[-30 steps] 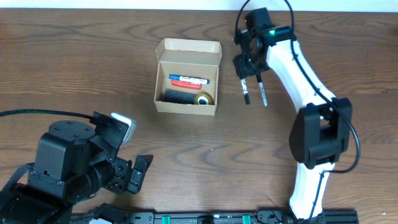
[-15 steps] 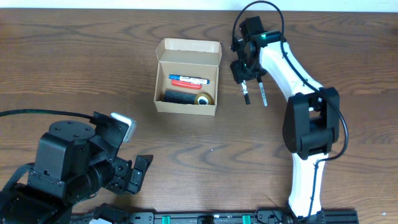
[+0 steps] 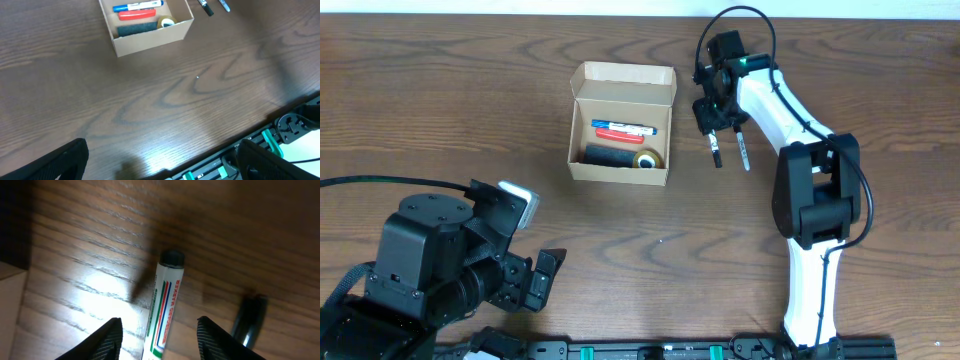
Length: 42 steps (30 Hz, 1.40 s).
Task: Pack container
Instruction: 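Move the right gripper over the black-capped whiteboard marker and grasp it, then carry the black-capped marker with the right gripper into the box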
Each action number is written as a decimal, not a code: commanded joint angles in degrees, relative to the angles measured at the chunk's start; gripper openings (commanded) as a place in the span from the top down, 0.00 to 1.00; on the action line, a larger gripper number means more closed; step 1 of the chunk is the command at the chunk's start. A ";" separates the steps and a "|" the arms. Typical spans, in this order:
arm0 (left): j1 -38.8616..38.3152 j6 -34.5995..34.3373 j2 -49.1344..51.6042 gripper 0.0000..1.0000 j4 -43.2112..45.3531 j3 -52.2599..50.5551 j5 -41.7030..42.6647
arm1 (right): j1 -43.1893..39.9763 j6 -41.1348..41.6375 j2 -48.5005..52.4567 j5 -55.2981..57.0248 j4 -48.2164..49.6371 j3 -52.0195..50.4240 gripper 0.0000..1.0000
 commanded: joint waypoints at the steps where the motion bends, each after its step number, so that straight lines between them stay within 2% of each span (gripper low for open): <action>1: 0.07 0.24 0.09 0.04 -0.17 -0.31 0.68 | -0.57 0.81 2.21 0.55 0.11 -0.28 0.51; 5: 0.07 0.24 0.09 0.05 -0.17 -0.31 0.68 | -0.55 0.76 2.21 1.79 0.28 -0.28 0.55; 13: 0.07 0.24 0.09 0.05 -0.17 -0.31 0.68 | -0.55 0.81 2.21 1.77 0.83 -0.31 0.77; 18: 0.07 0.24 0.09 0.04 -0.17 -0.31 0.68 | -0.55 0.83 2.03 1.75 0.79 -0.26 0.83; 25: 0.07 0.24 0.09 0.05 -0.17 -0.31 0.68 | -0.55 0.85 -2.36 1.75 0.33 1.36 0.99; 37: 0.07 0.24 0.09 0.05 -0.17 -0.31 0.68 | 2.78 0.72 -16.37 -0.33 2.38 9.73 0.99; 42: 0.07 0.24 0.09 0.05 -0.17 -0.31 0.68 | 8.48 -8.07 -18.60 -7.06 6.03 9.92 0.99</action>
